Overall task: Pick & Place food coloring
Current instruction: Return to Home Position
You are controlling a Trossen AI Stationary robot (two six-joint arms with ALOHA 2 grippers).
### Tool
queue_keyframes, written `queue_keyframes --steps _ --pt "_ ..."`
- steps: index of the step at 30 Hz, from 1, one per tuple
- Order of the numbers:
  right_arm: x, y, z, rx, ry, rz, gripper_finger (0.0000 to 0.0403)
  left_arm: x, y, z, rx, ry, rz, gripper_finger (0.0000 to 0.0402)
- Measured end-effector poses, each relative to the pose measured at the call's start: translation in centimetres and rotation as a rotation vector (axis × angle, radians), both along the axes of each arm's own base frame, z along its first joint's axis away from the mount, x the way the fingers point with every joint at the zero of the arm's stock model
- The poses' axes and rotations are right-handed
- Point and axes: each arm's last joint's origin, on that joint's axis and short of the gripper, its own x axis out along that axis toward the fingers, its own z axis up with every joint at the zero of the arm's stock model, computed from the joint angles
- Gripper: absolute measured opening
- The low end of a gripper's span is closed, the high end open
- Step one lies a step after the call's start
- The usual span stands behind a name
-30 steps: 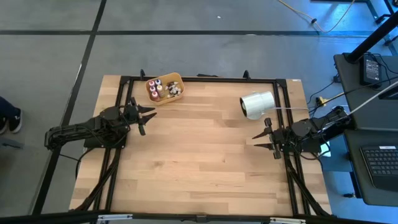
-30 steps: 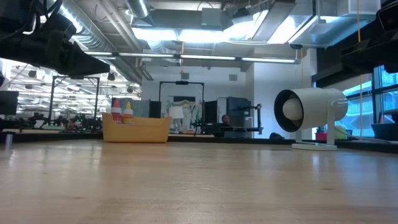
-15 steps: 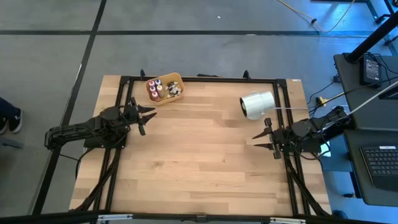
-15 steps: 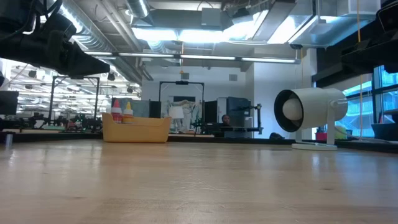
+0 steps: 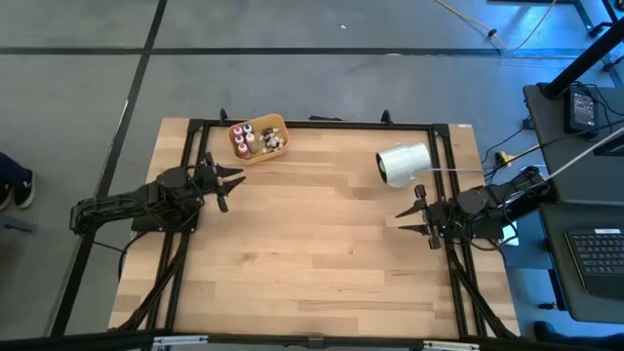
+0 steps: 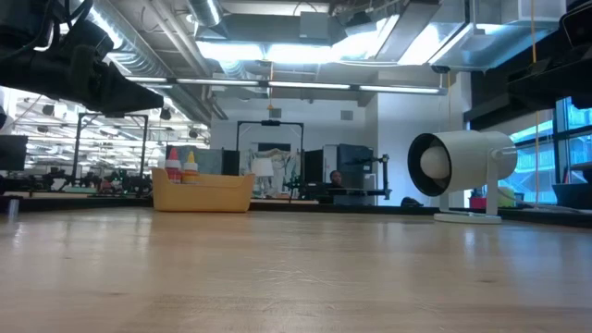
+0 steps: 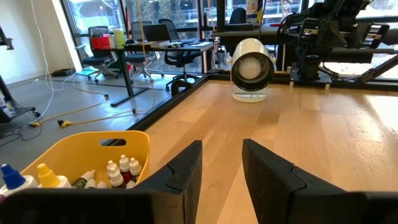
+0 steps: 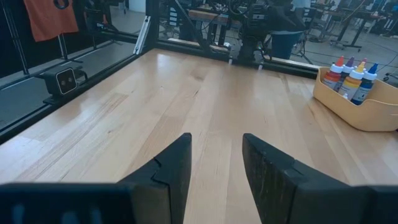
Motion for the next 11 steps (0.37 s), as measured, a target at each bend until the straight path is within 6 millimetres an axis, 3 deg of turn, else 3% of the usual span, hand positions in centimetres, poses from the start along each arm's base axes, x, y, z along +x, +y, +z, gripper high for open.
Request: queue_keyframes --steps 11 --pt "0.0 0.0 0.0 0.0 0.0 0.0 0.0145 0.0 0.0 0.0 0.0 0.0 0.0 0.0111"
